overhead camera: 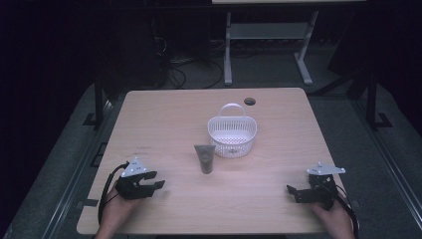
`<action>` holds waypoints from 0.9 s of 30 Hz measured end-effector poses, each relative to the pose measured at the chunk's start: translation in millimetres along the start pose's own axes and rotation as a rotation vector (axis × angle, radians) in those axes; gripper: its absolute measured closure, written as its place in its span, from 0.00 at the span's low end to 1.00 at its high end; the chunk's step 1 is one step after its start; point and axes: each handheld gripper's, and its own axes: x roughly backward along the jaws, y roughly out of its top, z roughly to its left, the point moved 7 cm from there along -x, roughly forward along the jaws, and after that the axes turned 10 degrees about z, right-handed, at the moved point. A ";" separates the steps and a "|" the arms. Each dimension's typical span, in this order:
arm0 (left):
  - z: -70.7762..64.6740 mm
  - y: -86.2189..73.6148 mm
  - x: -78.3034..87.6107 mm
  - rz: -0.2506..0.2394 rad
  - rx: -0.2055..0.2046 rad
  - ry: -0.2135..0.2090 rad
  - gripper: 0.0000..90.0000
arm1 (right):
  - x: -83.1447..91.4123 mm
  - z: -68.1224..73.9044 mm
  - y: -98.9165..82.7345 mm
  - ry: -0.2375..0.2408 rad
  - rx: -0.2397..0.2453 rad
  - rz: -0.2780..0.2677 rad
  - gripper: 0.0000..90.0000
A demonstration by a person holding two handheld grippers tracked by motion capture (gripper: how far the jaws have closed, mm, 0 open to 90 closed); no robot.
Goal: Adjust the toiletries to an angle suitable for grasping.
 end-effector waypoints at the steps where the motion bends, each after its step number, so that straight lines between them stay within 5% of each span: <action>1: -0.5 1.1 0.3 0.007 0.002 -0.002 0.60 | 0.0 0.0 0.0 0.000 0.000 0.000 0.01; 18: -15.2 28.8 5.3 0.015 -0.041 -0.065 0.99 | 0.0 0.1 0.0 0.000 -0.001 0.000 0.01; 27: -16.9 43.7 11.3 -0.001 -0.058 -0.068 1.00 | 0.0 0.0 0.0 0.000 0.000 0.000 0.01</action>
